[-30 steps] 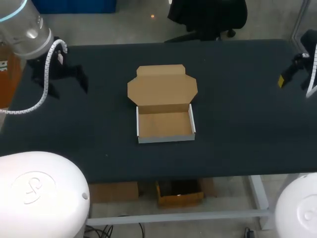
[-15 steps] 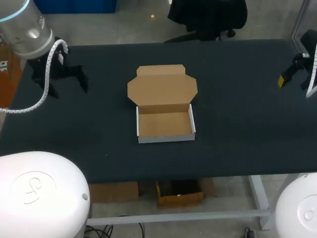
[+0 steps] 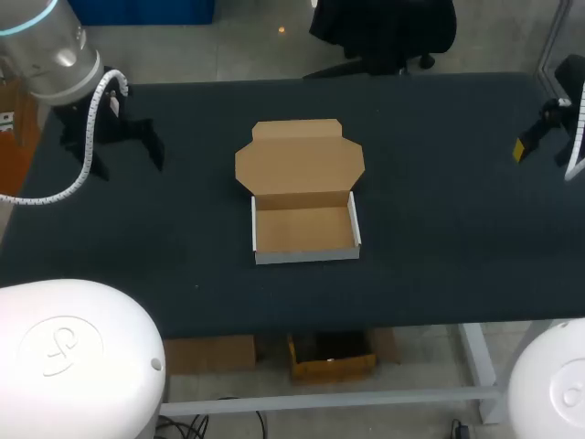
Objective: Assemble the packaging by folding the flat box into shape, placing the metal phone stand inside, and closing the box properly
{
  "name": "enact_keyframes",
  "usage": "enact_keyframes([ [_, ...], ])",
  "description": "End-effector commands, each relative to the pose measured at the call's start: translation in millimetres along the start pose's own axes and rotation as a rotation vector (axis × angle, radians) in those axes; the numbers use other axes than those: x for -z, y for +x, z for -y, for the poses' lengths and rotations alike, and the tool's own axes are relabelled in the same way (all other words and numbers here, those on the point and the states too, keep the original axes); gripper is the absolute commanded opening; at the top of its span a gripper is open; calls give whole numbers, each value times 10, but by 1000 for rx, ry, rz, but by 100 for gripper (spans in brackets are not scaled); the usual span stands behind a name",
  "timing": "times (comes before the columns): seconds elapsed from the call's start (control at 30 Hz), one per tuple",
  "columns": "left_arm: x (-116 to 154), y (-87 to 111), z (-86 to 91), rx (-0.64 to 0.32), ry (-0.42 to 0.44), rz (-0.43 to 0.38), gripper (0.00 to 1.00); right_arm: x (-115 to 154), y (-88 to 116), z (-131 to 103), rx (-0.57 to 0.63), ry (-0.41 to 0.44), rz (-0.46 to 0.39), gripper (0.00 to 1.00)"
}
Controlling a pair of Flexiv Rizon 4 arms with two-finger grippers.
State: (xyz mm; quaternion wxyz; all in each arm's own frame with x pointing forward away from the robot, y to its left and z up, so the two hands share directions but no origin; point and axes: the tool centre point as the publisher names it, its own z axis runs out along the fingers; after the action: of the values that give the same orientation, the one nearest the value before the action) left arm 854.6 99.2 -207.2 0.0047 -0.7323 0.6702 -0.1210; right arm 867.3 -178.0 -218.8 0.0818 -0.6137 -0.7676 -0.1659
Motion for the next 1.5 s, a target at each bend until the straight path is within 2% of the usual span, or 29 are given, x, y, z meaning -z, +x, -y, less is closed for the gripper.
enact_keyframes([
  [0.03,2,9,7,1,-1,5,100,19,0,2,0,5,-2,100],
  [0.33,2,9,7,1,-1,5,100,19,0,2,0,5,-2,100],
  [0.5,-127,105,165,17,9,45,100,19,0,2,0,5,-2,100],
  [0.63,-171,86,316,34,1,56,100,19,0,2,0,5,-2,100],
  [0.8,-278,6,535,74,-1,76,100,19,0,2,0,5,-2,100],
  [1.07,-512,-72,722,172,-26,91,100,19,0,2,0,5,-2,100],
  [1.27,-669,-136,842,186,-32,103,100,19,0,2,0,5,-2,100],
  [1.5,-757,-332,972,188,-35,72,100,19,0,2,0,5,-2,100],
])
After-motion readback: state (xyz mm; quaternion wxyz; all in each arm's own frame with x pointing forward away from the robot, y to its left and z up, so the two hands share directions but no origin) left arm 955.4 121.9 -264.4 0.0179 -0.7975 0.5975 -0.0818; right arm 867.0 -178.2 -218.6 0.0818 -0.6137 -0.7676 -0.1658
